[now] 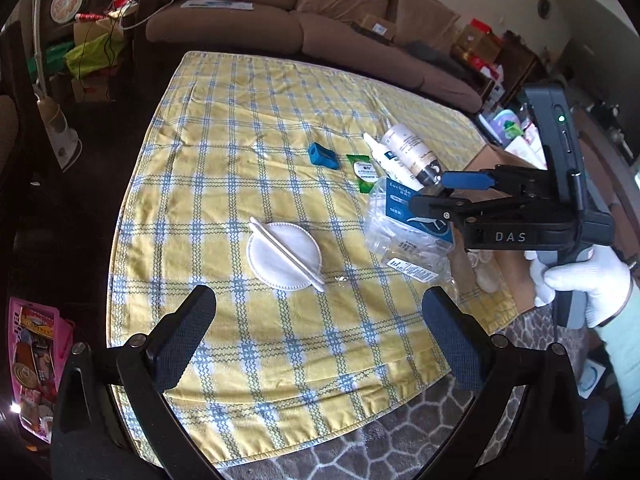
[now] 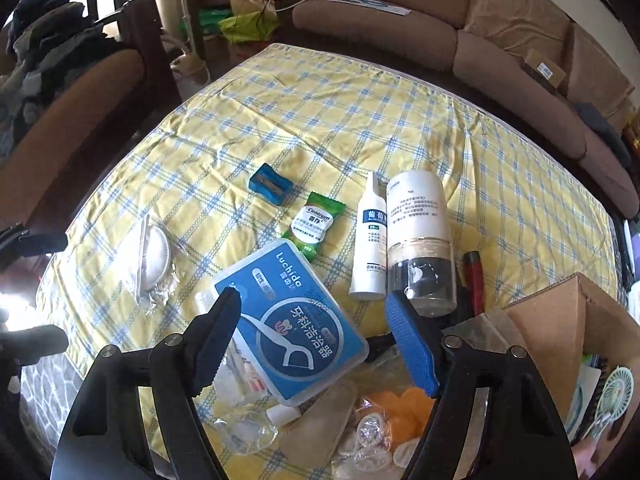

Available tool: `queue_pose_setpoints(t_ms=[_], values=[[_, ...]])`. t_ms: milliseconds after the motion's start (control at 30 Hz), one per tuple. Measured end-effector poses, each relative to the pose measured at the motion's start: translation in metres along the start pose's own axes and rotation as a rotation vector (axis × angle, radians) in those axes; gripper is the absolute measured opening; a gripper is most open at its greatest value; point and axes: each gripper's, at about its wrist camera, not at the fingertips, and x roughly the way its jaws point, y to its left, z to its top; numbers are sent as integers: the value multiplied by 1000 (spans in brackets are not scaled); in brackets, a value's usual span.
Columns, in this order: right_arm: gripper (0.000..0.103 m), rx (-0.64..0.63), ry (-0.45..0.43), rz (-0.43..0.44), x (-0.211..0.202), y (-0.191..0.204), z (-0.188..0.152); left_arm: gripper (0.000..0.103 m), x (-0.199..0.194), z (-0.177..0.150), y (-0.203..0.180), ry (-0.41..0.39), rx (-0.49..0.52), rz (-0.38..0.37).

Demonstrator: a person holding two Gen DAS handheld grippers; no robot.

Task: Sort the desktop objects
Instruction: 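Move the right gripper to the hand sanitizer bottle and grasp it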

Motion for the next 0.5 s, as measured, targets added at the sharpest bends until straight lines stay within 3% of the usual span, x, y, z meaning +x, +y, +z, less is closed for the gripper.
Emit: queue_pose_setpoints(t_ms=[167,333,500], values=[[61,79,-102,141,-29,3,-20,103,3,-3,-14,14,35,2],[50,72,-82,155,-22,20,-50,103,0,-3,-10,12,-15,-63],[41,123,-127,192,-23,26,-53,103,0,-6,5,19,-93,-74]])
